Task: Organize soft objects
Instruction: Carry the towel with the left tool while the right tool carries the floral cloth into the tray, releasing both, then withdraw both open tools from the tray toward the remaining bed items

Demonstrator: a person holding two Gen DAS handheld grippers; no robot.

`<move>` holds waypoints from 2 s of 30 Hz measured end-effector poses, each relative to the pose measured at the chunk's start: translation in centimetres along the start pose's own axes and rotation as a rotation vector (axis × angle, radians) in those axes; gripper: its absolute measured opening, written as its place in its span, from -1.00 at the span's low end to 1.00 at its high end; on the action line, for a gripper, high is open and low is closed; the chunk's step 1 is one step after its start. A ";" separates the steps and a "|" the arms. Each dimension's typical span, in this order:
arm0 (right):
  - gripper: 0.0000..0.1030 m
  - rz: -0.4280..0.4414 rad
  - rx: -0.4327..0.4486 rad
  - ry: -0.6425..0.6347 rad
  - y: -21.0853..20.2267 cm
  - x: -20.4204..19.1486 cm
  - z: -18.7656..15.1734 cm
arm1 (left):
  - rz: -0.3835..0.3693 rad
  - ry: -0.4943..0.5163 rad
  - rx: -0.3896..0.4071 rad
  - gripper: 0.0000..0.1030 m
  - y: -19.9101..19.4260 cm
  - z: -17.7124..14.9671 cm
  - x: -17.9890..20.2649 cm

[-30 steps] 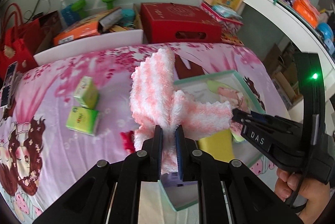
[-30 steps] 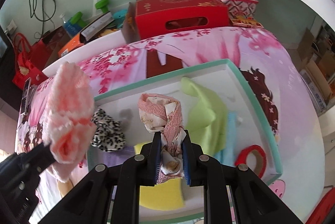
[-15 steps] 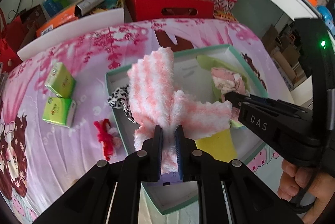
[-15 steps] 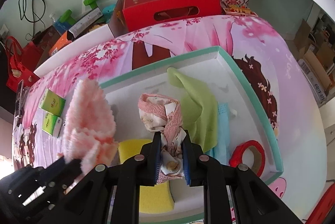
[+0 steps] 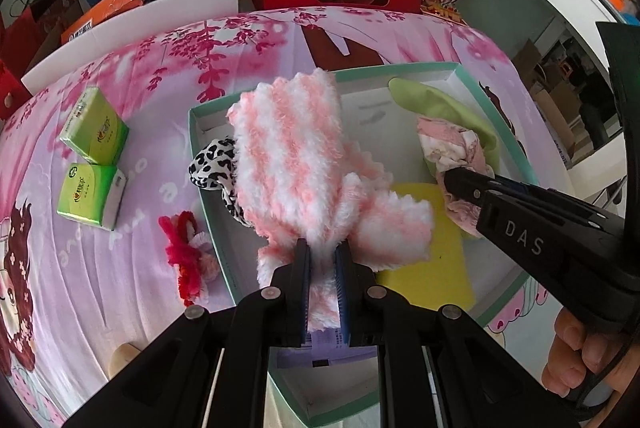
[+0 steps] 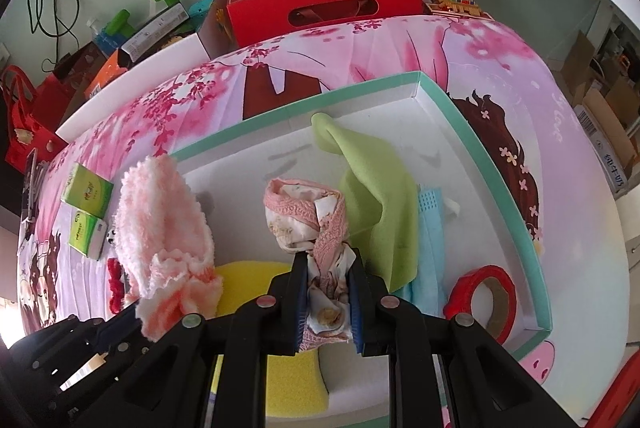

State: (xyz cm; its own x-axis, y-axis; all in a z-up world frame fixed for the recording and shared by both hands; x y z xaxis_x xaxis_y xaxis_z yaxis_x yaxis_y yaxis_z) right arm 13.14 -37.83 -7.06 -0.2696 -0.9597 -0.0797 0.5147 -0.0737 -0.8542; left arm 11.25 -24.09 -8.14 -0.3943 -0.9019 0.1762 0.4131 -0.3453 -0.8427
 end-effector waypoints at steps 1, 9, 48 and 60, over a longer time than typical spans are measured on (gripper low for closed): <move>-0.62 0.000 -0.001 -0.002 -0.1 0.0 0.0 | -0.003 -0.004 0.001 -0.75 -0.1 0.0 0.0; -0.49 0.005 -0.005 0.004 -0.5 -0.1 0.0 | -0.004 -0.010 -0.005 -0.66 -0.5 0.3 0.0; 0.66 0.005 0.057 -0.040 -3.5 -0.5 1.1 | 0.120 -0.136 0.129 0.54 -5.1 2.7 -6.4; 1.00 -0.009 0.064 -0.027 -3.4 -0.2 1.2 | 0.213 -0.210 0.124 0.94 -4.2 2.1 -9.6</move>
State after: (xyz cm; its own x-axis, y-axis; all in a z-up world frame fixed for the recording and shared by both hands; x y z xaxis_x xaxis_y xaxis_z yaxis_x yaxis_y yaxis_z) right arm 12.43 -37.70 -3.52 -0.2532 -0.9657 -0.0576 0.5638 -0.0989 -0.8199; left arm 15.03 -14.57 -5.24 -0.1153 -0.9867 0.1147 0.5701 -0.1603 -0.8058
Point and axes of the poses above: each gripper's, at about its wrist camera, not at the fingertips, and y roughly the way its jaws point, x to its right, z to its top, the point moved 8 cm from there along y, roughly the way its jaws point, and after that the axes turned 7 degrees about x, right-handed, at the moved point
